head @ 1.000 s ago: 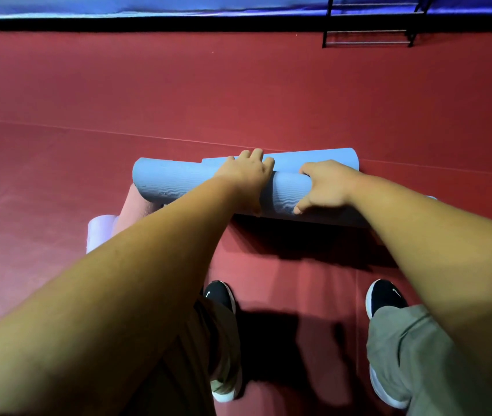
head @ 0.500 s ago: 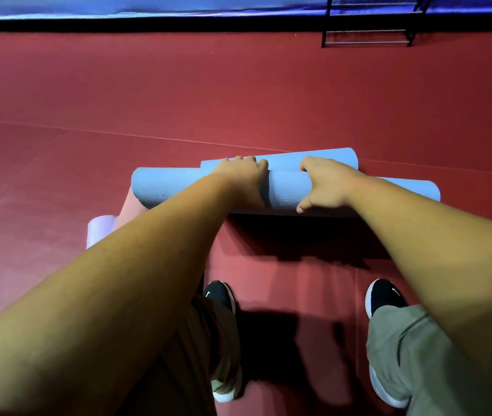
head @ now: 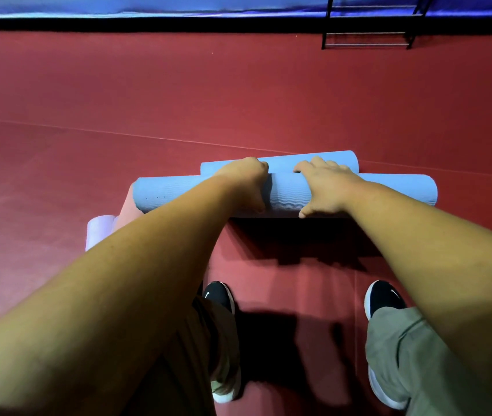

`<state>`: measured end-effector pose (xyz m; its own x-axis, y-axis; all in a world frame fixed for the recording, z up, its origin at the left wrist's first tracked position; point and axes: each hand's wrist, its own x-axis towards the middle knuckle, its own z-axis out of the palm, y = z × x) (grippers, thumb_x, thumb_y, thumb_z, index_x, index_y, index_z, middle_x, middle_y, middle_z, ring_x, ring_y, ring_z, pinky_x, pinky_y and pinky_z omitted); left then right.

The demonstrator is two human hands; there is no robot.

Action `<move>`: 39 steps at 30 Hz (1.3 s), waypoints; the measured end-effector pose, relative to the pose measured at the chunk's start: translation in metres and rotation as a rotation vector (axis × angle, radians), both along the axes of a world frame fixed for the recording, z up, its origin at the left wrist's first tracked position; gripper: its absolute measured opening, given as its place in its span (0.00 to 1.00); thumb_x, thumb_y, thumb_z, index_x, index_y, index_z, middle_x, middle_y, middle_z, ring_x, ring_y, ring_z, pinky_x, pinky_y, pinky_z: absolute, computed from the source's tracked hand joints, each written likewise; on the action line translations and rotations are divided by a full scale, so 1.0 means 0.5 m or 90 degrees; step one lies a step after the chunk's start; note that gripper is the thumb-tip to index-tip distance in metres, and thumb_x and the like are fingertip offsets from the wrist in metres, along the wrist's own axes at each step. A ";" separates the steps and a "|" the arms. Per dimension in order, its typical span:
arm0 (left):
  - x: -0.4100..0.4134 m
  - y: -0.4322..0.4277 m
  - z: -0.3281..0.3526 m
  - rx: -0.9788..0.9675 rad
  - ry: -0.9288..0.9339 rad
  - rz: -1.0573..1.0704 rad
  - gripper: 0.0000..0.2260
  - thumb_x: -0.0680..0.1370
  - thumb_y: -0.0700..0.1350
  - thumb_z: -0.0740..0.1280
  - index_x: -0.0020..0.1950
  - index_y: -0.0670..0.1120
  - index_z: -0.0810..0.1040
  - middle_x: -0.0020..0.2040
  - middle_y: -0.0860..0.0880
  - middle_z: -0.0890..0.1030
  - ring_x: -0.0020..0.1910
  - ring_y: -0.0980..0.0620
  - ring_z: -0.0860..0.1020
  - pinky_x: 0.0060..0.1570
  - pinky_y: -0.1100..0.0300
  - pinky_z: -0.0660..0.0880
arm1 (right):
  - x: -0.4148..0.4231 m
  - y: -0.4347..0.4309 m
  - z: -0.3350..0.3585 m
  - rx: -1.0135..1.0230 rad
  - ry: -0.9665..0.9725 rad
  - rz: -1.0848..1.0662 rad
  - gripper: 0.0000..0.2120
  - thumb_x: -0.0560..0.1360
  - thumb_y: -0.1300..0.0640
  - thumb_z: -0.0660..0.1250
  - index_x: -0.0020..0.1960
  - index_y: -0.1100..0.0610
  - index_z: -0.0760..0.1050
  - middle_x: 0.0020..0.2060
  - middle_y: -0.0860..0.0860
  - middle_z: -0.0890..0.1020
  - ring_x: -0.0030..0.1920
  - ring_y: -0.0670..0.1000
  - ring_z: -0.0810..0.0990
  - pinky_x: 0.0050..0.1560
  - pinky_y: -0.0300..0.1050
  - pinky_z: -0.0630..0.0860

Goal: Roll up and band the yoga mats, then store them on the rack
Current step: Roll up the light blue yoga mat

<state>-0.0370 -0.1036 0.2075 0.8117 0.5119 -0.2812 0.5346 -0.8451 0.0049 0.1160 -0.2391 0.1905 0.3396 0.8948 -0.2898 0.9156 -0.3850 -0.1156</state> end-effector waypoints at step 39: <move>0.001 0.019 -0.001 -0.050 0.060 0.019 0.31 0.63 0.59 0.82 0.60 0.49 0.77 0.53 0.48 0.80 0.52 0.42 0.79 0.54 0.45 0.81 | -0.004 0.008 0.008 -0.014 0.037 -0.014 0.49 0.61 0.37 0.85 0.74 0.48 0.65 0.70 0.50 0.74 0.67 0.60 0.76 0.64 0.56 0.74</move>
<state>-0.0364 -0.0941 0.2068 0.7643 0.5090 -0.3959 0.5608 -0.8278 0.0183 0.1142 -0.2350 0.1946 0.3415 0.8805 -0.3288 0.8986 -0.4084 -0.1604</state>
